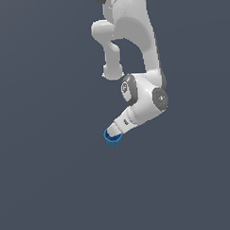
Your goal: Pick up the object and move it to a goal position.
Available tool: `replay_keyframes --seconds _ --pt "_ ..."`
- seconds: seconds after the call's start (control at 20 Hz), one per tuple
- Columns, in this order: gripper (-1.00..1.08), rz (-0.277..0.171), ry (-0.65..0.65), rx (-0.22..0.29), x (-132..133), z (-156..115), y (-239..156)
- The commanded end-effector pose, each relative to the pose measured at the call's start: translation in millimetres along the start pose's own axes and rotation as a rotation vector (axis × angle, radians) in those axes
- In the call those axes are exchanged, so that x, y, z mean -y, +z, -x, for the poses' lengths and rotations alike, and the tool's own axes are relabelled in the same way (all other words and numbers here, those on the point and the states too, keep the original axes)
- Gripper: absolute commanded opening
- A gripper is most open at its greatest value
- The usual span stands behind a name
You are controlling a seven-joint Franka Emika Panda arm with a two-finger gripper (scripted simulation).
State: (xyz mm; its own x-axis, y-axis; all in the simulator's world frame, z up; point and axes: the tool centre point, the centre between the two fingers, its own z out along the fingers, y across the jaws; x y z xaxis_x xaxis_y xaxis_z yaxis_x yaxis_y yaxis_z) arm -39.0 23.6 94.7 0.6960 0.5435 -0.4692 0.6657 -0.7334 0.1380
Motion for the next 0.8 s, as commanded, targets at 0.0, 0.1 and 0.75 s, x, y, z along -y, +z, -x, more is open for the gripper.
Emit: replay_keyframes --seconds 0.0,0.1,0.75 --pt "0.28 0.052 -0.092 0.068 0.3 0.2 4.0" --pt "0.28 0.091 -0.159 0.121 -0.2 0.3 6.3" --pt "0.28 0.244 -0.399 0.343 -6.9 -0.2 7.2"
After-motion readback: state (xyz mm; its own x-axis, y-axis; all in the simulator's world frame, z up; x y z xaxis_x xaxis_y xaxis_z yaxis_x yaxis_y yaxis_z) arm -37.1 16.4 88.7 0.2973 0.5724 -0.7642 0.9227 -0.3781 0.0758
